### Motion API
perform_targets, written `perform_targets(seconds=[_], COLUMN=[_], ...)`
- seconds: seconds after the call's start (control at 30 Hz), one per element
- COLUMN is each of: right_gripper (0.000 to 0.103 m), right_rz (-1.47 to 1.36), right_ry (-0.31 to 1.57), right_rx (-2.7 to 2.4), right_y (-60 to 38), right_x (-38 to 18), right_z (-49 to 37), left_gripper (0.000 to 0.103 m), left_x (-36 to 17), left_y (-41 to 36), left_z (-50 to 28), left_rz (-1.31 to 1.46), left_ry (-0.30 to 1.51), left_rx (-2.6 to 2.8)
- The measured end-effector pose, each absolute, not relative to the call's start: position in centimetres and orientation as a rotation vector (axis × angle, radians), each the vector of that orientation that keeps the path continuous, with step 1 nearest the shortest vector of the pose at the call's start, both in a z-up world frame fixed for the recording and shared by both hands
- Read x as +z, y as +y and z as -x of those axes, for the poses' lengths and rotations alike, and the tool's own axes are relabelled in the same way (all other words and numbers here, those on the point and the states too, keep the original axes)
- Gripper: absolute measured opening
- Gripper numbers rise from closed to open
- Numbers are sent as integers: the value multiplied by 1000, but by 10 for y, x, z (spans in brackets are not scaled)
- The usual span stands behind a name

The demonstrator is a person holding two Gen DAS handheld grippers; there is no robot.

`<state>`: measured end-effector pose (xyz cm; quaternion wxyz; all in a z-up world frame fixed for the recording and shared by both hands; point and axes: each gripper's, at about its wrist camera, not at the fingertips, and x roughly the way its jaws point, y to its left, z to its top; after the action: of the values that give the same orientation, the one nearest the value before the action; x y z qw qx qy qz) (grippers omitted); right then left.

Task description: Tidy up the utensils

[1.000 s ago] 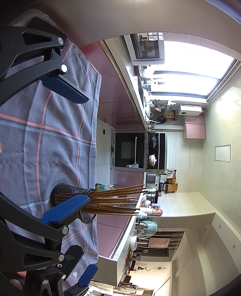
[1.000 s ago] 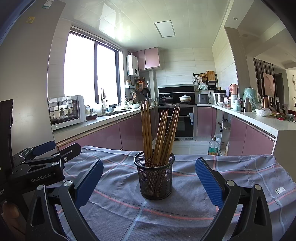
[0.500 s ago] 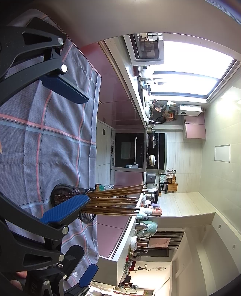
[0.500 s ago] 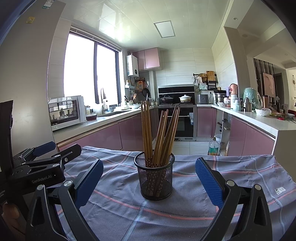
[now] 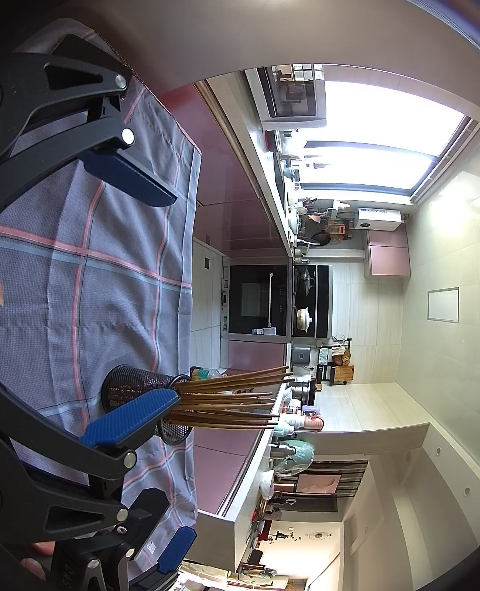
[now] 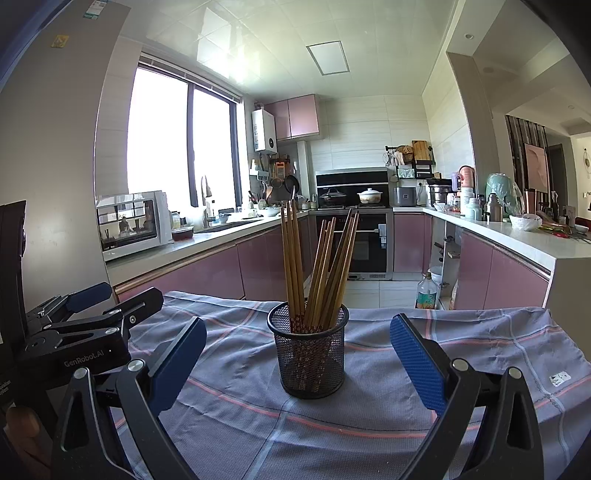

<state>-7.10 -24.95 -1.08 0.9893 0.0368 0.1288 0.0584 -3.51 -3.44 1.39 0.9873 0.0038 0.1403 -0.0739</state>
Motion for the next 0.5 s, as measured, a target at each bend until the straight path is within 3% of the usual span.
perform_targets(seconds=[0.5], right_gripper=[96], right_rz=[-73], right_ry=[258], right_rx=[116], right_y=[-250], right_x=[-11], right_z=[70], left_gripper=[97], left_x=[13], left_y=[-35], left_z=[35], left_rz=[-8], left_ry=[281], left_rx=[-148])
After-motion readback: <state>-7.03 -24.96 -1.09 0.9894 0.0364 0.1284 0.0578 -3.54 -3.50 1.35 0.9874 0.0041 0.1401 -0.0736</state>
